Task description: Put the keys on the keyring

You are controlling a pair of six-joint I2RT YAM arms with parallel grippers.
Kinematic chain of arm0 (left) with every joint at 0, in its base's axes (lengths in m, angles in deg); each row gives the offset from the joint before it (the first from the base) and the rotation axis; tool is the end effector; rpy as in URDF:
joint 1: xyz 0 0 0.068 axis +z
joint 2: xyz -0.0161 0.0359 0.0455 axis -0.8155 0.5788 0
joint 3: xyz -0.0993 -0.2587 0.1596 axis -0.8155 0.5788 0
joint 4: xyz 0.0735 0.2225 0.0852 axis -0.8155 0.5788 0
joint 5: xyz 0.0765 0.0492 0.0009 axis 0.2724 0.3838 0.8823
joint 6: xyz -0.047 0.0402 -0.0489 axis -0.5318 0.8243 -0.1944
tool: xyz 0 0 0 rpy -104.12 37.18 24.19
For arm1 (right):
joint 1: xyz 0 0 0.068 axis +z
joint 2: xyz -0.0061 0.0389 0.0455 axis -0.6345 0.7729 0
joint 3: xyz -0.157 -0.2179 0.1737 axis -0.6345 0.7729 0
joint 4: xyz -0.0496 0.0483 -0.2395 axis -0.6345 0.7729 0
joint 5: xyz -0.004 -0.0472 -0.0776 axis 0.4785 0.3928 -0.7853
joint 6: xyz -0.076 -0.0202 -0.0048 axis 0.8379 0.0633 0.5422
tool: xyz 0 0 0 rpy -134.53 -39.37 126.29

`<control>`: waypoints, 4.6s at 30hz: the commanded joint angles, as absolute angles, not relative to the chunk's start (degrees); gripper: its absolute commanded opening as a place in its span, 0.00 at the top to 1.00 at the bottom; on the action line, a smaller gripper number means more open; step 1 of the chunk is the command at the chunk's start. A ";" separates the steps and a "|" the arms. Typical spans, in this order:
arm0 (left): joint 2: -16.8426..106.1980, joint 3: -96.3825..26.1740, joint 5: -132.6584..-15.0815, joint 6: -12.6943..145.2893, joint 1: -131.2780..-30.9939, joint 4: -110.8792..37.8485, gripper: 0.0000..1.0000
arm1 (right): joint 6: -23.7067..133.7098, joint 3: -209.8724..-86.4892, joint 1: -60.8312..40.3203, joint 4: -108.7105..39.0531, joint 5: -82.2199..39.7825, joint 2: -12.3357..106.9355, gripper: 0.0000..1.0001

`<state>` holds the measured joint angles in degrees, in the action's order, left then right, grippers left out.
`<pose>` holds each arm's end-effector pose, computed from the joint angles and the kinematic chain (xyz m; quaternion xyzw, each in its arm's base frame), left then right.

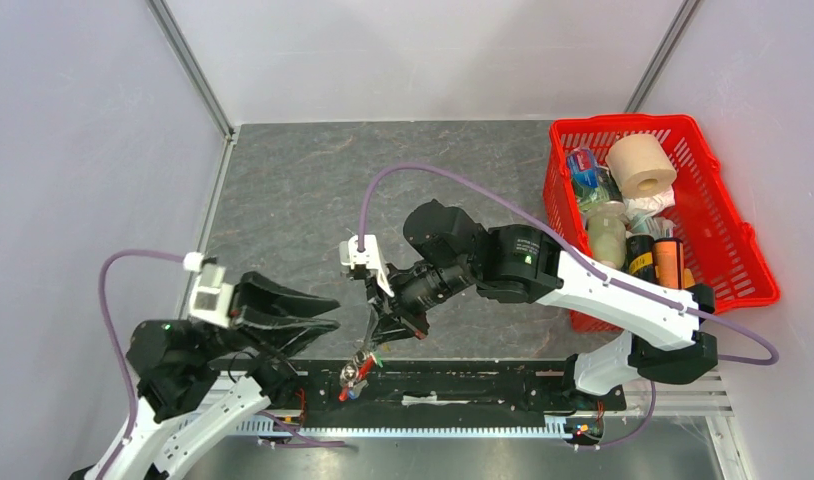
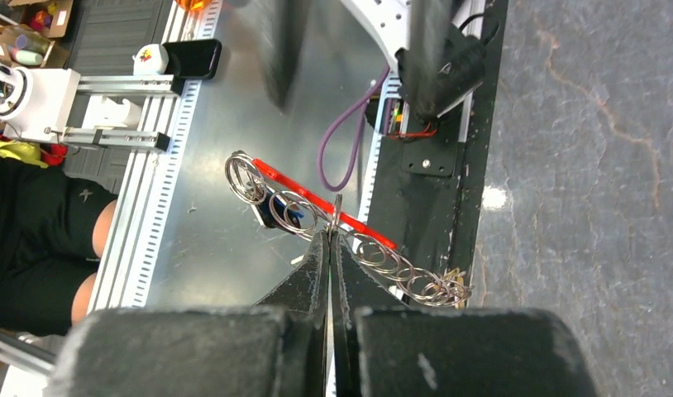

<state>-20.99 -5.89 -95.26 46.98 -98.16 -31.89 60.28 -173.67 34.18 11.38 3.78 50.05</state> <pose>-0.0320 -0.0157 0.4114 0.2736 0.4509 -0.6089 0.5925 0.0511 0.3019 0.4857 -0.6020 0.5874 0.4871 0.2353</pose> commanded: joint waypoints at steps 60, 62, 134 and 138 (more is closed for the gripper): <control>-7.66 -7.85 -119.22 49.37 -98.23 -12.18 0.71 | 56.37 -176.52 34.18 15.03 7.75 53.42 1.00; -7.79 -7.85 -119.48 49.35 -98.23 -12.18 0.72 | 56.41 -176.52 34.01 15.07 7.49 53.41 1.00; -17.31 -0.44 -110.02 42.76 -98.23 -40.48 0.98 | 54.12 -172.66 33.92 5.36 1.70 45.41 0.68; -17.54 -0.31 -109.39 42.82 -98.23 -40.48 0.98 | 53.94 -172.57 33.92 4.85 2.36 45.75 0.75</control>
